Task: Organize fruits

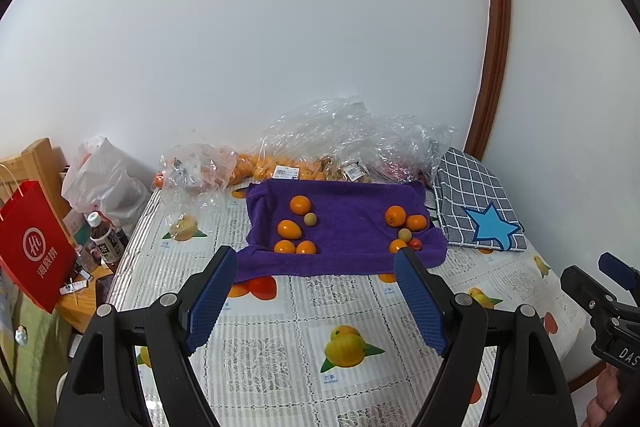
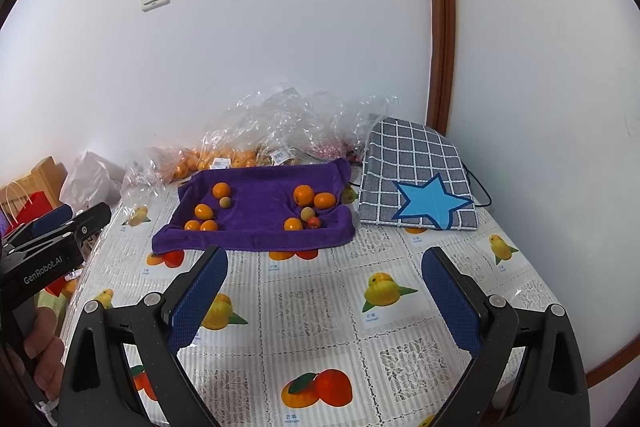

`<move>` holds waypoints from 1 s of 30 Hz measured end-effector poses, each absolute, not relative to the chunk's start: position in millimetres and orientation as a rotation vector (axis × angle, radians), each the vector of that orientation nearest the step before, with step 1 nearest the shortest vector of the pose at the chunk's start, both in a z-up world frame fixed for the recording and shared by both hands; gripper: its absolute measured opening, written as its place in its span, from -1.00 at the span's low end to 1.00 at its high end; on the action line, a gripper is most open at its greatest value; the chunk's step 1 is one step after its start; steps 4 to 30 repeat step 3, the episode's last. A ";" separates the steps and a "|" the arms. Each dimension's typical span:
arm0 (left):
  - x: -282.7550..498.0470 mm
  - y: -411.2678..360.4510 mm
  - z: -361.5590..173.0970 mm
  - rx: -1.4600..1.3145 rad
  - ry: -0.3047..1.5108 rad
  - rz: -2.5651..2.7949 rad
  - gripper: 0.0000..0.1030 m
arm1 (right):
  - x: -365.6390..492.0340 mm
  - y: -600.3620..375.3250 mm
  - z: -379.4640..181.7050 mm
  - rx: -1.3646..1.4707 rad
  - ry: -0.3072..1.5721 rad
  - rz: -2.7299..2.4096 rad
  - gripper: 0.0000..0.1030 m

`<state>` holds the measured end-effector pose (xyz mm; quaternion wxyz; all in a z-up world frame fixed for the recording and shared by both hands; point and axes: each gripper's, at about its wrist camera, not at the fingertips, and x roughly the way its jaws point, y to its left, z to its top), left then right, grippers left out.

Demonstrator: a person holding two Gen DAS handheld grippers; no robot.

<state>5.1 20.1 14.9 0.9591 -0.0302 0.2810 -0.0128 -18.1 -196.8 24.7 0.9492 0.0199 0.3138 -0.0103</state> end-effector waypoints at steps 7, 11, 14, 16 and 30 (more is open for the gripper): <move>4.3 20.1 13.7 -0.059 0.568 -0.028 0.54 | -18.0 -196.5 26.0 0.038 0.635 -0.016 0.88; 4.3 20.1 13.7 -0.059 0.568 -0.028 0.54 | -18.0 -196.5 26.0 0.038 0.635 -0.016 0.88; 4.3 20.1 13.7 -0.059 0.568 -0.028 0.54 | -18.0 -196.5 26.0 0.038 0.635 -0.016 0.88; 4.3 20.1 13.7 -0.059 0.568 -0.028 0.54 | -18.0 -196.5 26.0 0.038 0.635 -0.016 0.88; 4.3 20.1 13.7 -0.059 0.568 -0.028 0.54 | -18.0 -196.5 26.0 0.038 0.635 -0.016 0.88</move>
